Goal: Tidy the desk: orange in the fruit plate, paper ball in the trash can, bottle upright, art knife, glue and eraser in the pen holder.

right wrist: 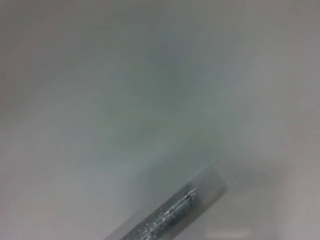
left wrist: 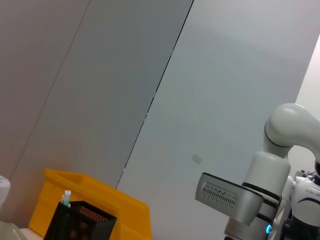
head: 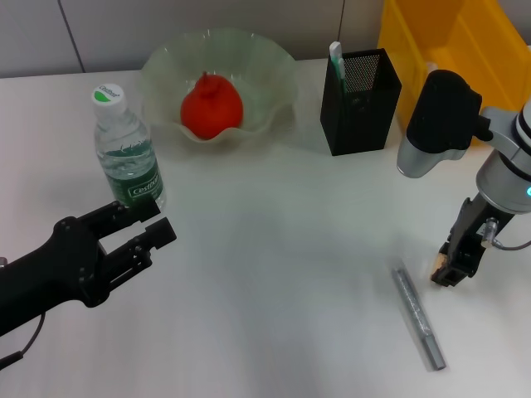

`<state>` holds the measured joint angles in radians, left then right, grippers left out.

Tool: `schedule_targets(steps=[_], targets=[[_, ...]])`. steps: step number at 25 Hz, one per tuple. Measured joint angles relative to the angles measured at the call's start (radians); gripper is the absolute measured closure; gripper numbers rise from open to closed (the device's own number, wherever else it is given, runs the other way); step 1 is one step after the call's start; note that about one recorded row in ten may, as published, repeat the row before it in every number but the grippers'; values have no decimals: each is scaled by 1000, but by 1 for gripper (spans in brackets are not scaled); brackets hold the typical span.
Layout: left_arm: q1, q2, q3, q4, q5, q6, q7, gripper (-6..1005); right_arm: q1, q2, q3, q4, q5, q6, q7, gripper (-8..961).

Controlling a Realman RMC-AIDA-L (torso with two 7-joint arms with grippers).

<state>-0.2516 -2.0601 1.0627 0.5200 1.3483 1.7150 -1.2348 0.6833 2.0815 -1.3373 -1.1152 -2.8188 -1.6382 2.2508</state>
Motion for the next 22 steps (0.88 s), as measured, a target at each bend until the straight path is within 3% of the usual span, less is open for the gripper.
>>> schedule_targets(steps=[12,22], targets=[[6,0,0,0,0,2,0,517,-16,1,0,-36,-9,-4,46,563],[11,1,0,0,0,5,0,516,-32,3,2,-171,-5,-48,90,564]])
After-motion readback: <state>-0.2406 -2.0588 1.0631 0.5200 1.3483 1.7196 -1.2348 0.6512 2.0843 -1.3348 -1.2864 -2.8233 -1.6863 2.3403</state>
